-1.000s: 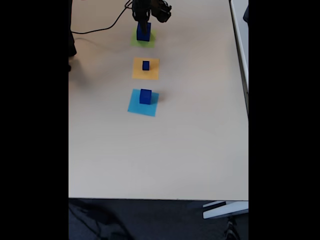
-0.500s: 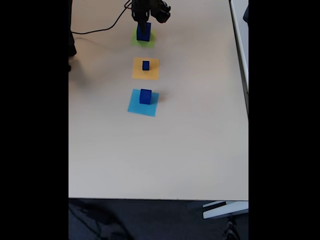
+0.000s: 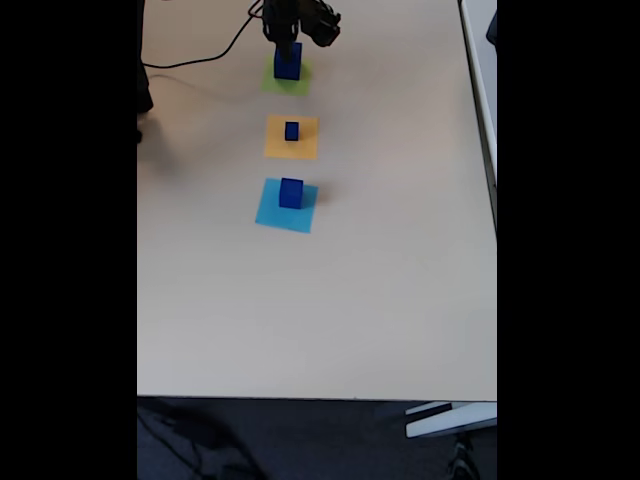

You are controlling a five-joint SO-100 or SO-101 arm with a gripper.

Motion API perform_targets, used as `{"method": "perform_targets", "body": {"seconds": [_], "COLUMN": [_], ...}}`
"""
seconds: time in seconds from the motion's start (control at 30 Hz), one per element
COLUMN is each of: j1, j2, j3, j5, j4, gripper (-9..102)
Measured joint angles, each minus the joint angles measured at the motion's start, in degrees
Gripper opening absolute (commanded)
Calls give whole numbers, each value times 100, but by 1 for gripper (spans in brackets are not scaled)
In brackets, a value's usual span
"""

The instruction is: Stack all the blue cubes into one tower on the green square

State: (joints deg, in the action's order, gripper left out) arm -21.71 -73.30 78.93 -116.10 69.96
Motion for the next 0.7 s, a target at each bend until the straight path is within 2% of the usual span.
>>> {"method": "perform_targets", "body": {"seconds": [0.7], "j1": [114], "j2": [-246], "j3": [0], "j5": [141], "j4": [0], "gripper": [0]}}
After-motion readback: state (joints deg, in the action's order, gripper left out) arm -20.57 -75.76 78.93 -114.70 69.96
